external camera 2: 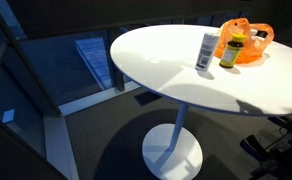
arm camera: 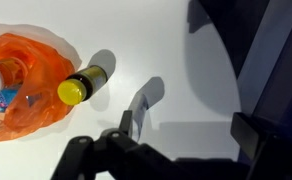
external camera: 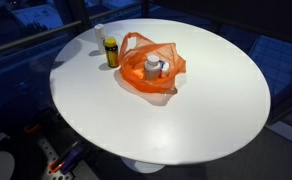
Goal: Remove the bottle from the plastic, then place it on the table
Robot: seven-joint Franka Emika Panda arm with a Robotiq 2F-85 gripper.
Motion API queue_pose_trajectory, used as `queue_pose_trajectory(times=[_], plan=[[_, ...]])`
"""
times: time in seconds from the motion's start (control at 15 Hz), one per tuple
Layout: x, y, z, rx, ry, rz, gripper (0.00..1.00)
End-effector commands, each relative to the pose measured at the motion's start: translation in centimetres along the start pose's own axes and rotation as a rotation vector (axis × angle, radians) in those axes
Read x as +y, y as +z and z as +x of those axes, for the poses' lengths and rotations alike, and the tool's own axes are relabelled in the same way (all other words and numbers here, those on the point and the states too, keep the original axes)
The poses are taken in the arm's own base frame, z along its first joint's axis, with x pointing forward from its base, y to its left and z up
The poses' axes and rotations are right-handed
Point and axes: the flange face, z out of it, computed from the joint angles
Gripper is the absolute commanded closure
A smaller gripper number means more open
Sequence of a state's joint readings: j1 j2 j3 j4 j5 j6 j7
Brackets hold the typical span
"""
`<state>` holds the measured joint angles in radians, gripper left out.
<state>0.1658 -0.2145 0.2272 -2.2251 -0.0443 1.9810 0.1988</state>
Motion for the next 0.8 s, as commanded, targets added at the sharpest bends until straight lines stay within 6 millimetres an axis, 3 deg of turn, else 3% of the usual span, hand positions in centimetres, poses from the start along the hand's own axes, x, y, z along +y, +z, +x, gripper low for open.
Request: queue_pose_trajectory(times=[0.0,0.4,0.73], plan=[[3.2,-0.4,3.6,-0.007,0.120,-0.031,0.00],[12.1,0.5,6.9,-0.011,0.357,-0.038,0.00],[18.9,1.0,7.7,-0.001,0.545,-0.028,0.00]])
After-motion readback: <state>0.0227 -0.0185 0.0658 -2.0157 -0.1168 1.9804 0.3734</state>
